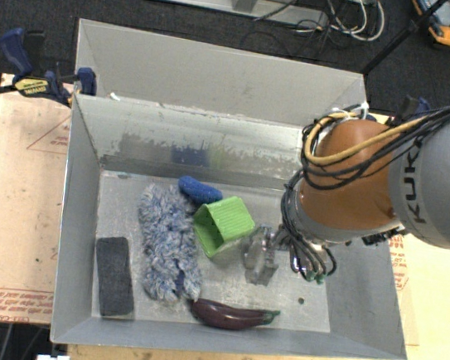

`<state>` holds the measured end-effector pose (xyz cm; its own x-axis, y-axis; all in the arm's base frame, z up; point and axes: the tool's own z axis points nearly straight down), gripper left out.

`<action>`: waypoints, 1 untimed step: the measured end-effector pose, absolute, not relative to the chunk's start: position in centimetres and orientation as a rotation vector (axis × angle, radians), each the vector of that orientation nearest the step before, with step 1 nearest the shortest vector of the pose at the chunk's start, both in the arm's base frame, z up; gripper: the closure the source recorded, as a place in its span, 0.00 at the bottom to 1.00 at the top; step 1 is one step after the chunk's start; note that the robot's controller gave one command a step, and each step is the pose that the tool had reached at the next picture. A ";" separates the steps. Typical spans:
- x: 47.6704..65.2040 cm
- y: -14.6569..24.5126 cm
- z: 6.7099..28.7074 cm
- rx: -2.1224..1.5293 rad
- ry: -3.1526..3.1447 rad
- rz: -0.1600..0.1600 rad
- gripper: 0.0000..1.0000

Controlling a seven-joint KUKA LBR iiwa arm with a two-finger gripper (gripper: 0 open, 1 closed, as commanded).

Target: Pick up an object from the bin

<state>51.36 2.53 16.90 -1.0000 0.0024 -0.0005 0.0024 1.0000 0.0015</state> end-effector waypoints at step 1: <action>51.4 2.5 16.9 0.004 3.141 0.002 0.00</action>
Offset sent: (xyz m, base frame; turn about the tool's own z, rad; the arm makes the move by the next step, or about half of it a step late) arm 0.0517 0.0260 -0.0990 -0.0183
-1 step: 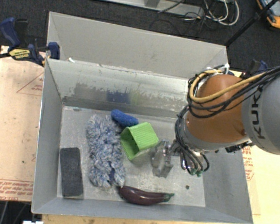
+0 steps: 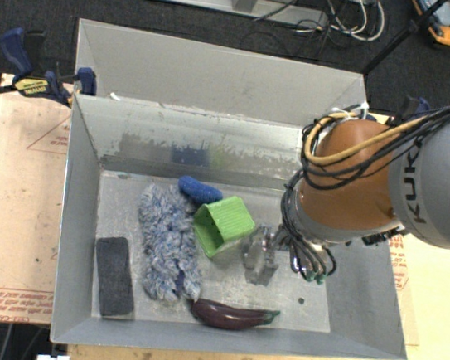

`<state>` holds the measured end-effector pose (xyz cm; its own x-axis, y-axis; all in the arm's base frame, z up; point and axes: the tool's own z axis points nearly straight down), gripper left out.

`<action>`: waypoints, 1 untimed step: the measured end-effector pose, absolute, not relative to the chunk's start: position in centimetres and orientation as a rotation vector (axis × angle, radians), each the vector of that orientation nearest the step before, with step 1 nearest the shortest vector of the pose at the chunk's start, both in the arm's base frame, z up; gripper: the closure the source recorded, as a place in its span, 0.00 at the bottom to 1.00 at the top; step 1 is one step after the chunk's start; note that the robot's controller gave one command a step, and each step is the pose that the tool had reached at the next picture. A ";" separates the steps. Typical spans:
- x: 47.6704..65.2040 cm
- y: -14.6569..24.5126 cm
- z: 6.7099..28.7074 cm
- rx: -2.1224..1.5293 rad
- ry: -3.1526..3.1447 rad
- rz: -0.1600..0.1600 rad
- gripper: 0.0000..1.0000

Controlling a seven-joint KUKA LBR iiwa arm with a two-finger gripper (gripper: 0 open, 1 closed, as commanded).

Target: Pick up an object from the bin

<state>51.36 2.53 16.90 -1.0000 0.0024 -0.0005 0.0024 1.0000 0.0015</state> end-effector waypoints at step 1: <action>53.9 3.6 13.2 -0.010 3.131 0.002 0.00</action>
Offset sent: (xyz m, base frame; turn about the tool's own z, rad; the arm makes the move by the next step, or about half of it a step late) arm 0.0816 0.0143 -0.0945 0.0953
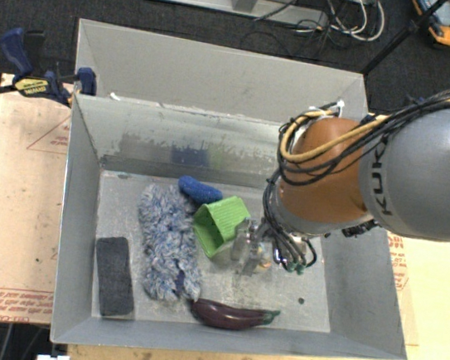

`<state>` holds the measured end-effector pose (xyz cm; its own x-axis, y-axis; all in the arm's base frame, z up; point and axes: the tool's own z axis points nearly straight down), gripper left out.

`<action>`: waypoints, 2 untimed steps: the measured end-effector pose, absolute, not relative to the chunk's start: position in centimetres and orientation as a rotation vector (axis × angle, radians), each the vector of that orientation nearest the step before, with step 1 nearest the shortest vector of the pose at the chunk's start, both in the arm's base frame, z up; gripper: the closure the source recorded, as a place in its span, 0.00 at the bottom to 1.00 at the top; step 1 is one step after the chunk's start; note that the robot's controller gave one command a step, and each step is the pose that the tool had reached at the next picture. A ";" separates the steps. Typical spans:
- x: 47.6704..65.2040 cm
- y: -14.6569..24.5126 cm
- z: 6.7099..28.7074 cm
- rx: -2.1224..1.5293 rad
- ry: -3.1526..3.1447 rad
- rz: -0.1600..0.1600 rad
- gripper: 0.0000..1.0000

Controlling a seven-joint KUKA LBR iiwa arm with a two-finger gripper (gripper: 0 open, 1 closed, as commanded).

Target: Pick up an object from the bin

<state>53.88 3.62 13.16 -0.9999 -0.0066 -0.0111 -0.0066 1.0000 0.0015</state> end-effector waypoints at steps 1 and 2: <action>58.2 3.9 8.7 0.121 3.136 0.003 0.00; 58.4 8.4 7.4 0.152 3.139 -0.003 0.00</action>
Offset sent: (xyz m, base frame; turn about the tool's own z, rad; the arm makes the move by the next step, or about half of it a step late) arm 0.0422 0.0639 -0.0616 0.1009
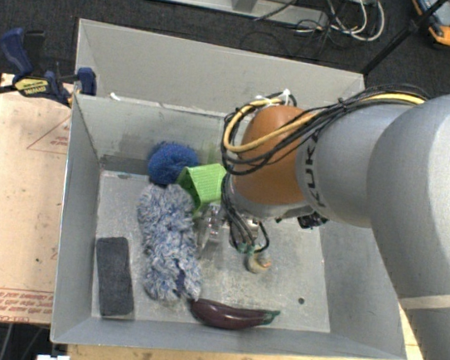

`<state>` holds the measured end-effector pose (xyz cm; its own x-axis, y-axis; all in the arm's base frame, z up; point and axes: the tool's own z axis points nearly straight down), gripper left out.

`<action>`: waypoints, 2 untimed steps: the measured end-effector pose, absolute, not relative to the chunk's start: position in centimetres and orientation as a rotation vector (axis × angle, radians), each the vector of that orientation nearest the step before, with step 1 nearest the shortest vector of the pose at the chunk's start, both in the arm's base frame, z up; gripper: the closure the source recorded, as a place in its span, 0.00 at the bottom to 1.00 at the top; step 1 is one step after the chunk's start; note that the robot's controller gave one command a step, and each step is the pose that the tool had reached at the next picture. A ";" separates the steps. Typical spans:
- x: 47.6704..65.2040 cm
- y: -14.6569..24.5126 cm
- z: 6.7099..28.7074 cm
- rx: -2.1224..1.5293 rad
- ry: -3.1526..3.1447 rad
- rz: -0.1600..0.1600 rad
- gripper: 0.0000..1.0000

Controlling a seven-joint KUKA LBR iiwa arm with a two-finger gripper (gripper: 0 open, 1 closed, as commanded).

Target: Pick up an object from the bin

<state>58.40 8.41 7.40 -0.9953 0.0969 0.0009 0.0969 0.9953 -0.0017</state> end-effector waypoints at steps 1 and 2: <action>61.9 8.0 7.1 -0.416 -3.115 -0.002 1.00; 61.9 8.0 7.1 -0.416 -3.117 -0.002 0.00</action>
Offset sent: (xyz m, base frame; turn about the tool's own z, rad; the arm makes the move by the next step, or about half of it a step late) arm 0.0000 0.0000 0.0000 0.0000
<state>61.88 8.02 7.07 -0.9650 0.2622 -0.0027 0.2622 0.9650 0.0014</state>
